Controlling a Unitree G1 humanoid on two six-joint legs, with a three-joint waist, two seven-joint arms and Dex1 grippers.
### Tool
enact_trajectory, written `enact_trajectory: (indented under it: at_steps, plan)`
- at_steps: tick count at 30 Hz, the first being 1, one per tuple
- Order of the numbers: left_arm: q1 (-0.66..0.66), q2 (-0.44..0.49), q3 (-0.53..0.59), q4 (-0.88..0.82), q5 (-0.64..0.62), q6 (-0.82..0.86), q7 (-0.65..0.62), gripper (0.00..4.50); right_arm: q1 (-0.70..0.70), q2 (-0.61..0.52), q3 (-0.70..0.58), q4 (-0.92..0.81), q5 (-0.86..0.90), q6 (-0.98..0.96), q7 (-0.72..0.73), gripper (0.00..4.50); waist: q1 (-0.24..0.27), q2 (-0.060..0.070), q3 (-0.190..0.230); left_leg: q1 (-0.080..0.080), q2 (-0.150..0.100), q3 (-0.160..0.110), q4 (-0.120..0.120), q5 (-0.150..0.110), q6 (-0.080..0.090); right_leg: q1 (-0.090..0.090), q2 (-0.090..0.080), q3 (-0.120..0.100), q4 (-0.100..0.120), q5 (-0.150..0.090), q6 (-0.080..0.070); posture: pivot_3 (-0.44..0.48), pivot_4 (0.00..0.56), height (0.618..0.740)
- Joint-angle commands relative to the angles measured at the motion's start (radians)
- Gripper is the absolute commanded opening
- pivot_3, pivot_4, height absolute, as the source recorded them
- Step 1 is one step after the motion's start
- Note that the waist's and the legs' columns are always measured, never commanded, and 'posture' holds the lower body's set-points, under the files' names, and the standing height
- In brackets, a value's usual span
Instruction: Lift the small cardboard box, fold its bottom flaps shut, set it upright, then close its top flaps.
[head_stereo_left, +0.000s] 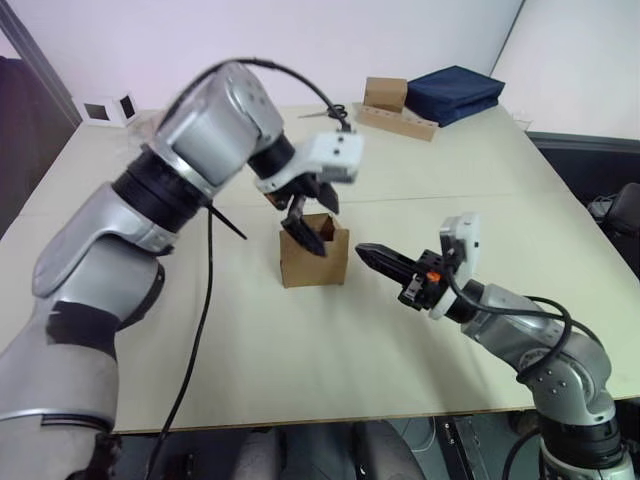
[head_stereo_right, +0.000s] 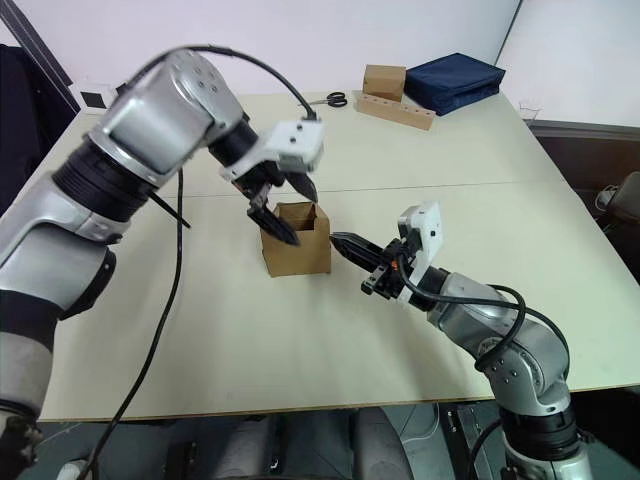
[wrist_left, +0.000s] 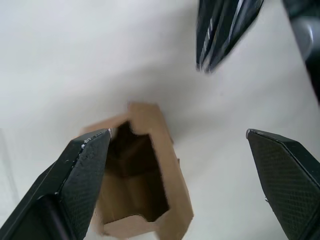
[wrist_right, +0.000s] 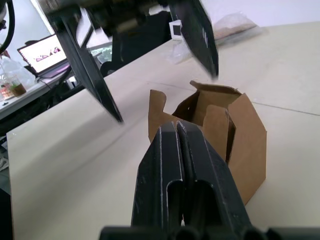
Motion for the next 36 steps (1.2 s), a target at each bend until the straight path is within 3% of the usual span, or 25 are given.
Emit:
enact_trajectory:
  at_steps: [1, 3, 5, 9, 10, 15, 17, 25, 29, 36]
  plan:
    - [0.024, 0.053, 0.176, -0.029, -0.084, 0.066, 0.001, 4.46, -0.061, -0.011, 0.007, 0.054, -0.082, -0.051, 0.017, 0.0, -0.004, 0.001, 0.0, 0.0, 0.0, 0.0, 0.0, 0.0, 0.0, 0.0, 0.0, 0.0, 0.0, 0.0, 0.0, 0.0, 0.15, 0.74]
    - [0.087, 0.082, 0.25, -0.069, -0.119, 0.11, 0.023, 4.46, -0.096, -0.004, 0.007, 0.102, -0.12, -0.063, 0.011, 0.0, -0.01, 0.001, 0.001, 0.001, 0.0, 0.001, 0.001, 0.0, 0.0, 0.0, 0.0, 0.001, 0.001, 0.0, 0.0, 0.0, 0.15, 0.74]
    - [0.18, 0.093, 0.362, -0.094, -0.148, 0.158, 0.125, 4.46, -0.127, -0.002, 0.019, 0.14, -0.156, -0.073, 0.017, 0.0, -0.012, 0.002, 0.0, 0.001, 0.0, 0.0, 0.0, 0.0, 0.0, 0.0, 0.0, 0.001, 0.001, 0.0, 0.0, 0.0, 0.15, 0.74]
    - [0.345, 0.084, 0.547, -0.164, -0.19, 0.19, 0.308, 2.85, -0.163, -0.016, 0.042, 0.2, -0.233, -0.09, 0.04, 0.0, -0.013, 0.001, 0.001, 0.0, 0.0, -0.001, 0.003, 0.0, 0.0, -0.001, 0.0, 0.0, 0.003, 0.0, 0.0, 0.0, 0.15, 0.74]
    - [0.382, 0.083, 0.577, -0.191, -0.193, 0.182, 0.345, 2.6, -0.172, -0.023, 0.054, 0.22, -0.264, -0.103, 0.048, 0.0, -0.012, 0.001, 0.001, -0.001, 0.0, -0.001, 0.003, 0.0, 0.0, -0.001, 0.0, 0.0, 0.002, 0.0, 0.0, 0.0, 0.15, 0.74]
    - [0.556, 0.029, 0.699, -0.328, -0.214, 0.191, 0.558, 0.44, -0.214, -0.028, 0.096, 0.327, -0.373, -0.133, 0.069, 0.0, 0.003, 0.001, 0.001, -0.002, 0.0, -0.001, 0.006, 0.0, 0.0, 0.0, -0.002, 0.0, 0.002, 0.0, 0.0, 0.0, 0.15, 0.74]
    - [0.638, 0.001, 0.739, -0.354, -0.201, 0.185, 0.653, 0.02, -0.233, -0.026, 0.143, 0.375, -0.439, -0.149, 0.069, 0.0, 0.001, 0.001, 0.001, -0.001, 0.0, -0.001, 0.006, 0.0, 0.0, 0.0, -0.002, 0.0, 0.003, 0.0, 0.0, 0.0, 0.15, 0.74]
    - [0.871, -0.04, 0.733, -0.356, -0.143, 0.088, 0.837, 0.02, -0.265, 0.033, 0.228, 0.475, -0.554, -0.187, 0.1, 0.0, -0.001, 0.001, 0.001, 0.0, 0.0, 0.0, 0.005, 0.0, 0.0, 0.0, -0.001, 0.0, 0.004, 0.0, 0.0, 0.0, 0.15, 0.74]
    - [0.988, -0.056, 0.659, -0.377, -0.119, 0.038, 0.837, 0.02, -0.261, 0.062, 0.247, 0.479, -0.566, -0.167, 0.118, 0.0, 0.0, 0.002, 0.0, 0.001, 0.0, 0.0, 0.005, 0.0, 0.0, 0.001, -0.002, 0.0, 0.004, 0.0, 0.0, 0.0, 0.15, 0.74]
    - [1.063, -0.067, 0.581, -0.431, -0.127, 0.038, 0.813, 0.02, -0.22, 0.058, 0.254, 0.394, -0.544, -0.088, 0.163, 0.0, 0.005, 0.001, 0.0, 0.001, 0.0, 0.0, 0.006, 0.0, 0.0, 0.001, -0.002, 0.0, 0.004, 0.0, 0.0, 0.0, 0.15, 0.74]
